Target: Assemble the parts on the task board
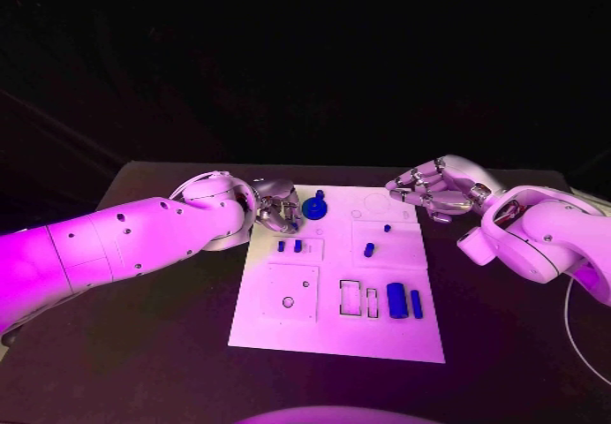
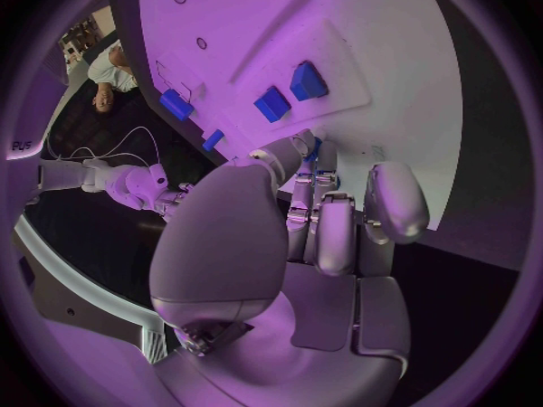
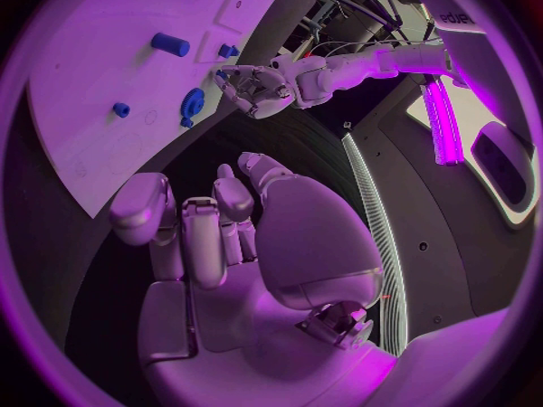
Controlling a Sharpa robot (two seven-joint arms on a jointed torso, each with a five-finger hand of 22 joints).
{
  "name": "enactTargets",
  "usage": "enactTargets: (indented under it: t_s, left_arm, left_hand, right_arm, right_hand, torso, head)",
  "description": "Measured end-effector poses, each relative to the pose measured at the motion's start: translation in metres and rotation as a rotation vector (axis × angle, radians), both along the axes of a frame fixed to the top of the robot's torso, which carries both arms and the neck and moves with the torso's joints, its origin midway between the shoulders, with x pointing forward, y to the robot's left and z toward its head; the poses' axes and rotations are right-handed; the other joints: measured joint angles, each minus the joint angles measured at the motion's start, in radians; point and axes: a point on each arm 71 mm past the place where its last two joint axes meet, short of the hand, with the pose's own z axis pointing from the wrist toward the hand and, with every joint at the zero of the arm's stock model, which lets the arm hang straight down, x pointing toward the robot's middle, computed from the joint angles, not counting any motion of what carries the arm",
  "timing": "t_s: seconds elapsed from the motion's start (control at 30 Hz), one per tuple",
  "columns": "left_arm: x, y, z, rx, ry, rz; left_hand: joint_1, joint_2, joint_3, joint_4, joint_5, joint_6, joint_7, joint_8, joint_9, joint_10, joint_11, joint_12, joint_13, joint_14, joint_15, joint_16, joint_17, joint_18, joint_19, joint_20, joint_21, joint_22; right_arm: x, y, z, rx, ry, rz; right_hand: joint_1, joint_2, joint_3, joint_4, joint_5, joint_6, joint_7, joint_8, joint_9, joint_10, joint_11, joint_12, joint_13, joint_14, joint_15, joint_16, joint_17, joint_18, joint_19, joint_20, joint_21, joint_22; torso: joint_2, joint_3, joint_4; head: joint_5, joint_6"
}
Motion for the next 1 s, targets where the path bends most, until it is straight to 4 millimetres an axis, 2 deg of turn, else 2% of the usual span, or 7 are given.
enactTargets:
  t_s: [0.13,0.43,0.77,0.9,1.0]
  left_arm:
    - [0.0007,-0.0001,-0.0005,0.001,0.0,0.001]
    - [0.001,-0.0001,-0.0007,-0.002,0.0,0.001]
    - [0.0007,0.0004,-0.0011,-0.005,0.001,0.001]
    - [0.0002,0.0008,-0.0024,-0.004,0.004,0.001]
    - [0.0,0.0018,-0.0037,-0.002,0.008,0.004]
  left_hand:
    - [-0.007,0.004,0.004,-0.004,-0.002,-0.005,0.005,-0.006,0.0,0.0,0.0,-0.004,0.002,0.0,0.0,0.0,-0.008,0.0,0.0,0.0,-0.012,0.0]
    - [-0.021,0.013,0.004,-0.004,-0.002,-0.014,0.014,-0.023,-0.005,-0.035,0.015,-0.039,-0.005,0.0,0.007,-0.011,-0.025,0.0,-0.007,0.007,-0.041,0.0]
    - [-0.027,0.008,0.004,-0.004,-0.002,-0.018,0.018,-0.025,-0.006,-0.045,0.019,-0.052,-0.008,0.004,0.011,-0.012,-0.028,0.0,-0.011,0.011,-0.048,0.0]
    - [-0.037,0.008,0.008,-0.001,-0.002,-0.059,0.025,-0.055,-0.015,-0.061,0.029,-0.074,-0.016,0.002,0.02,-0.012,-0.025,0.0,-0.011,0.011,-0.056,0.0]
    - [-0.039,0.006,0.009,0.0,-0.002,-0.068,0.032,-0.066,-0.02,-0.07,0.037,-0.09,-0.023,0.003,0.024,-0.012,-0.025,0.0,-0.014,0.014,-0.062,0.0]
  right_arm:
    - [0.0001,0.0001,0.0,0.0,0.0,0.0]
    - [0.0001,0.0003,0.0,0.0,0.0,0.001]
    - [0.0002,0.0001,-0.0001,0.001,0.001,0.001]
    - [0.0003,0.0001,-0.0002,0.001,0.002,0.001]
    - [0.0003,0.0001,-0.0002,0.001,0.002,0.001]
  right_hand:
    - [0.0,0.0,0.0,0.0,0.0,0.0,0.0,0.0,0.0,0.0,0.0,0.0,0.0,0.0,0.0,0.0,0.0,0.0,0.0,0.0,0.0,0.0]
    - [0.0,0.0,0.0,0.0,0.0,0.0,0.0,0.0,0.0,0.0,0.0,0.0,0.0,0.0,0.0,0.0,0.0,0.0,0.0,0.0,0.0,0.0]
    - [0.0,0.0,0.0,0.0,0.0,0.0,0.0,0.0,0.0,0.0,0.0,0.0,0.0,0.0,0.0,0.0,0.0,0.0,0.0,0.0,0.0,0.0]
    - [0.0,0.0,0.0,0.0,0.0,0.0,0.0,0.0,0.0,0.0,0.0,0.0,0.0,0.0,0.0,0.0,0.0,0.0,0.0,0.0,0.0,0.0]
    - [0.0,0.0,0.0,0.0,0.0,0.0,0.0,0.0,0.0,0.0,0.0,0.0,0.0,0.0,0.0,0.0,0.0,0.0,0.0,0.0,0.0,0.0]
  torso:
    - [0.0,0.0,-0.0001]
    - [0.0,0.0001,0.0]
    - [0.0,-0.0004,0.0007]
    - [0.0,-0.0005,0.0009]
    - [0.0,-0.0008,0.0009]
  head:
    - [-0.001,0.0]
    - [-0.003,0.002]
    - [-0.004,0.0]
    - [-0.004,0.0]
    - [-0.003,0.0]
